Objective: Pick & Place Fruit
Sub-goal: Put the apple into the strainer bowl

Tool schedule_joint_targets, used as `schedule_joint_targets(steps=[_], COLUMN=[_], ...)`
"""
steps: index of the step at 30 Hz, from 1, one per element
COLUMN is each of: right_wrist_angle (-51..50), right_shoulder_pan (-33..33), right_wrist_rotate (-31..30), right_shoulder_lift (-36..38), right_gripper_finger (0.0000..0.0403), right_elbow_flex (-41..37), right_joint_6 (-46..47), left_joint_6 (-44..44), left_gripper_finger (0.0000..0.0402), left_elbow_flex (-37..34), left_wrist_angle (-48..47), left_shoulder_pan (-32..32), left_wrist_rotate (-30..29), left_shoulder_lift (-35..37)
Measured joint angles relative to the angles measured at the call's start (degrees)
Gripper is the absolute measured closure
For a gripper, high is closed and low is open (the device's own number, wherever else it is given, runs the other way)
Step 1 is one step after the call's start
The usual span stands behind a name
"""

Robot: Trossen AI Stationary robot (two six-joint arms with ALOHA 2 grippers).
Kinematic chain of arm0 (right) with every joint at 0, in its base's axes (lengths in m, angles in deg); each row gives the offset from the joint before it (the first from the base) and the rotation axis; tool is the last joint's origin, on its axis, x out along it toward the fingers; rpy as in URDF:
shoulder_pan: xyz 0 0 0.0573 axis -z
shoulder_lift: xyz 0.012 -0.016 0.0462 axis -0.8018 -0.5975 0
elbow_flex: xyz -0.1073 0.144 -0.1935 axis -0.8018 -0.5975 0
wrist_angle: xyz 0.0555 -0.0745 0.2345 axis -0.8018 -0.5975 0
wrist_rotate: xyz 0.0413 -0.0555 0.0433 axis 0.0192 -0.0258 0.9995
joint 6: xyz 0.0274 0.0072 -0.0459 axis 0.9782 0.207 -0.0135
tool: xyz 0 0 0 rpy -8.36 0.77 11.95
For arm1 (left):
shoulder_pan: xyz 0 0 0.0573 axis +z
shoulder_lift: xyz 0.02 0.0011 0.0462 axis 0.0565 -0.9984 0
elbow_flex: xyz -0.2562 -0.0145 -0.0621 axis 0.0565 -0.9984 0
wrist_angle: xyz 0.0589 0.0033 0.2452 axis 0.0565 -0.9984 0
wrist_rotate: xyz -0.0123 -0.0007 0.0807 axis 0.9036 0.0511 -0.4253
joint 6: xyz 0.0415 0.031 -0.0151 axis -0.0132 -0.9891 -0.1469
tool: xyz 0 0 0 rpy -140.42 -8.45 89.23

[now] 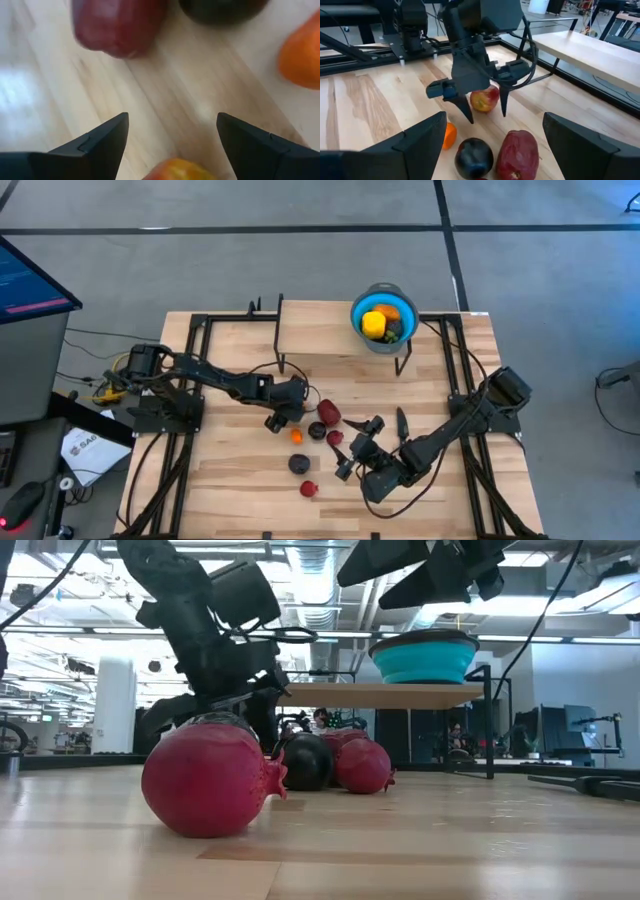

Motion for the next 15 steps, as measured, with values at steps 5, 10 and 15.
schedule_joint_targets(steps=[5, 10, 15], right_wrist_angle=[0.08, 0.04, 0.07], right_shoulder_pan=[-0.02, 0.04, 0.02], right_wrist_rotate=[0.04, 0.18, 0.26], right_shoulder_lift=[0.0, 0.0, 0.0], right_gripper_finger=[0.0078, 0.0078, 0.0078], right_elbow_flex=[0.0, 0.0, 0.0], right_joint_6=[0.0, 0.28, 0.46], left_joint_6=[7.16, 11.49, 9.96], left_gripper_finger=[0.0111, 0.0097, 0.008], left_elbow_flex=[0.0, 0.0, -3.83], left_wrist_angle=[-1.25, -6.19, -7.27], left_shoulder_pan=[-2.14, -4.89, -4.47], left_wrist_rotate=[-5.58, -8.31, -8.23], left_shoulder_lift=[3.1, 9.25, 15.09])
